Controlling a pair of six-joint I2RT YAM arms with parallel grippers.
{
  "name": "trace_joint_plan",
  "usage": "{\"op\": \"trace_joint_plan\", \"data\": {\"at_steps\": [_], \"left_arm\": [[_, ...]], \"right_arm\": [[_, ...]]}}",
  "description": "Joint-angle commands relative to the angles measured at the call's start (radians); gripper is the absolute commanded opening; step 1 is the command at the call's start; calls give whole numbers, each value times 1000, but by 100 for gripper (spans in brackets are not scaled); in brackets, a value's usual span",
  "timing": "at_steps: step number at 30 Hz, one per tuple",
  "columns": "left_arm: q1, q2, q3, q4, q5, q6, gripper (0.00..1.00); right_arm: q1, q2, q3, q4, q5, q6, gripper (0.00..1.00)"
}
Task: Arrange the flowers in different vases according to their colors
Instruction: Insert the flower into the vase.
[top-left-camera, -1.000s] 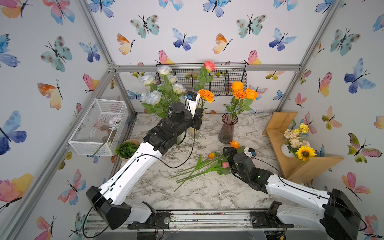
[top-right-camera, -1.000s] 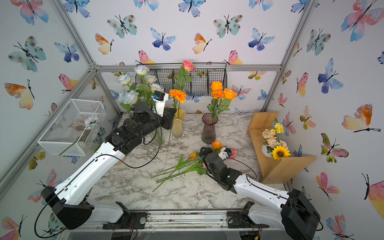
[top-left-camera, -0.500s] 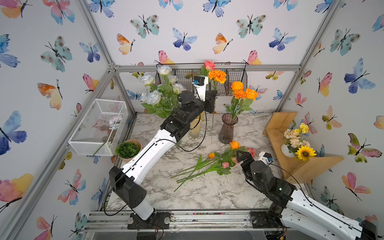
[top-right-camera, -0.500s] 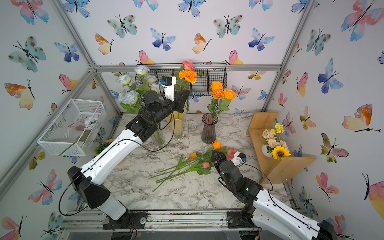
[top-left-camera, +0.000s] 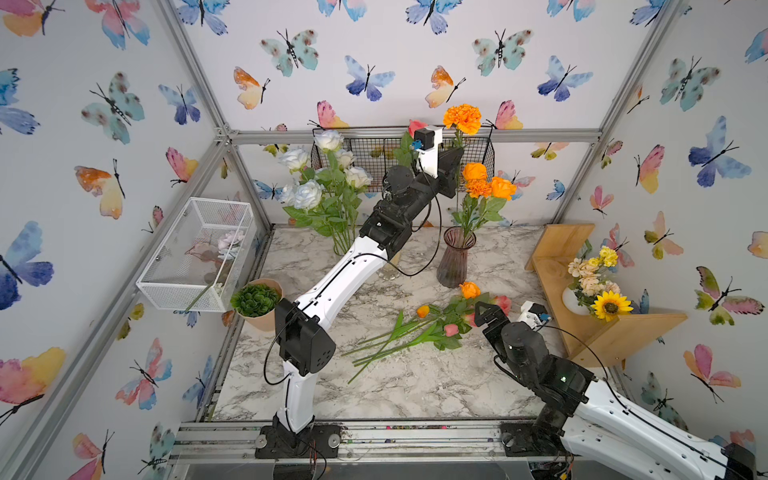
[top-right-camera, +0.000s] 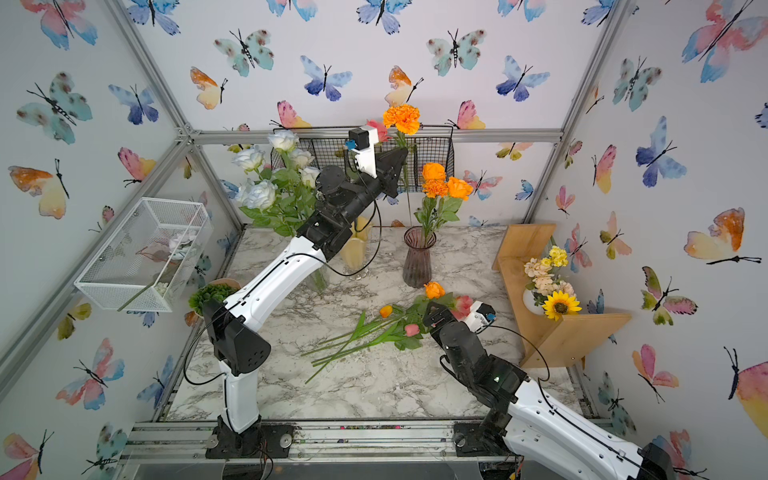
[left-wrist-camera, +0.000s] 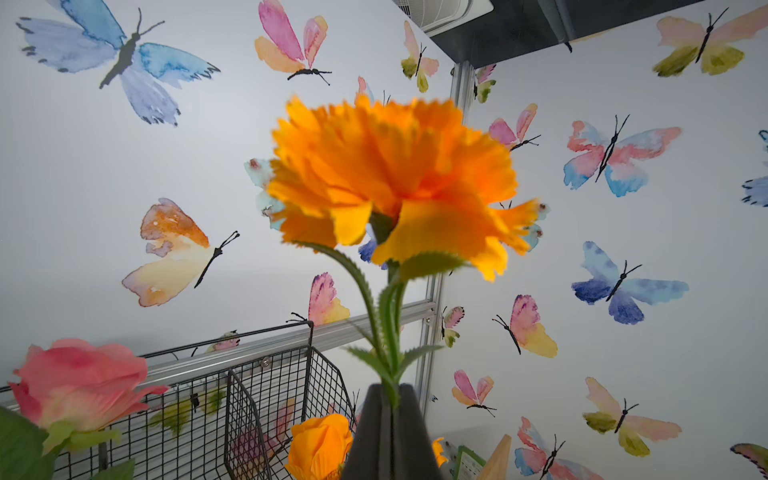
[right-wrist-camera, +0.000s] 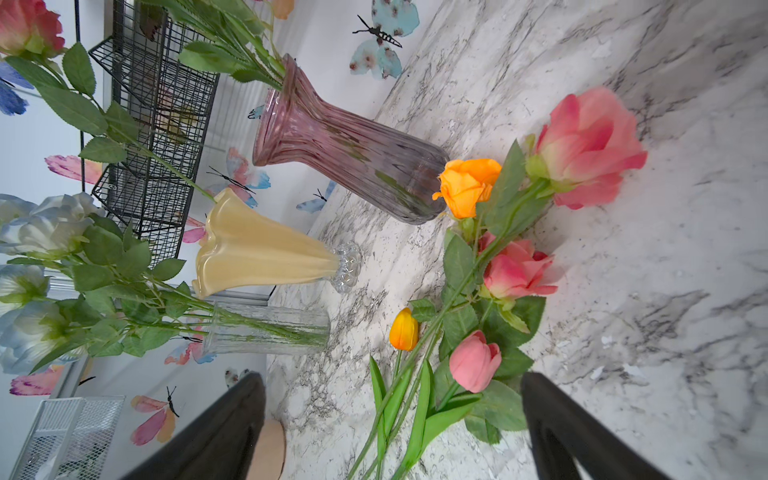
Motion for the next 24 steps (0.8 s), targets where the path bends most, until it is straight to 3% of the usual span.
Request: {"op": "trace_joint_plan", "data": {"at_steps": [1, 11, 18, 22, 24], "left_arm": [[8, 38, 48, 54, 34, 31, 0], [45, 152, 93, 110, 62, 24, 0], [20, 101, -112, 150, 68, 33, 2], [-10, 66, -189, 144, 53, 48, 24], [-23, 59, -197, 118, 37, 49, 44]], "right_arm": [[1, 7, 8, 15, 36, -34, 98], [1, 2, -10, 16, 32, -48, 98], [1, -33, -19, -2, 57, -60, 98], [1, -39, 5, -50, 73, -65, 98], [1, -45, 21, -78, 103, -65, 98]]}}
